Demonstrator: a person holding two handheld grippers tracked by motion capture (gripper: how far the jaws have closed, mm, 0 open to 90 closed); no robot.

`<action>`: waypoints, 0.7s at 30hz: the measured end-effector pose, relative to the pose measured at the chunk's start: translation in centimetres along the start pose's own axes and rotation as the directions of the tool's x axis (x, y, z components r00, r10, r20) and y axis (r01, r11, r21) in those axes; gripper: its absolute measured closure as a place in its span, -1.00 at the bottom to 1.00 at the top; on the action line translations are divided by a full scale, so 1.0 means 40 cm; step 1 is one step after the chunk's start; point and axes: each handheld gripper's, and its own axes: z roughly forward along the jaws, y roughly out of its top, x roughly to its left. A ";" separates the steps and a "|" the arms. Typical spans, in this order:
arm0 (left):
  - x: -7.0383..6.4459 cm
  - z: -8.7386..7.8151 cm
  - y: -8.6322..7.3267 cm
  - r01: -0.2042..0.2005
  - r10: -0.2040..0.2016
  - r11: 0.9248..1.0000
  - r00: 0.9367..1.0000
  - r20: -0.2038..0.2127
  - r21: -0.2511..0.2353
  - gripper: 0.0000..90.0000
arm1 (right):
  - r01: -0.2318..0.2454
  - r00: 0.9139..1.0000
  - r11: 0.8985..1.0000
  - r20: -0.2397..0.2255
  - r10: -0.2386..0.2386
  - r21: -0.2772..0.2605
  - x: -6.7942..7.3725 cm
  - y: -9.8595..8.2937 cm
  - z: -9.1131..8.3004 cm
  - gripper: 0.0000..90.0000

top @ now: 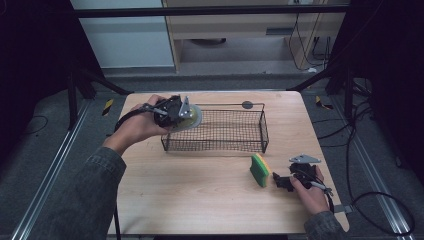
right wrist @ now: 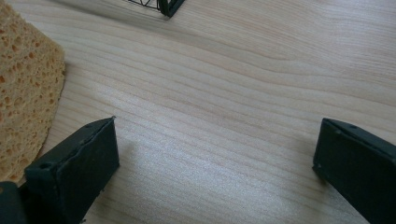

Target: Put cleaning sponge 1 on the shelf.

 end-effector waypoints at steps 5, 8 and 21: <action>0.008 0.034 -0.005 -0.004 0.004 1.000 1.000 0.022 0.003 0.57 | 0.001 1.000 1.000 0.000 -0.001 -0.001 0.000 0.000 0.000 -0.99; 0.008 0.044 -0.007 -0.010 0.010 1.000 1.000 0.029 0.008 0.57 | 0.001 1.000 1.000 0.001 -0.001 -0.001 0.000 0.000 0.000 -0.99; 0.002 0.075 -0.005 -0.031 0.028 0.999 0.997 0.070 0.038 0.57 | -0.001 1.000 1.000 0.001 0.001 -0.001 0.000 0.000 0.001 -0.99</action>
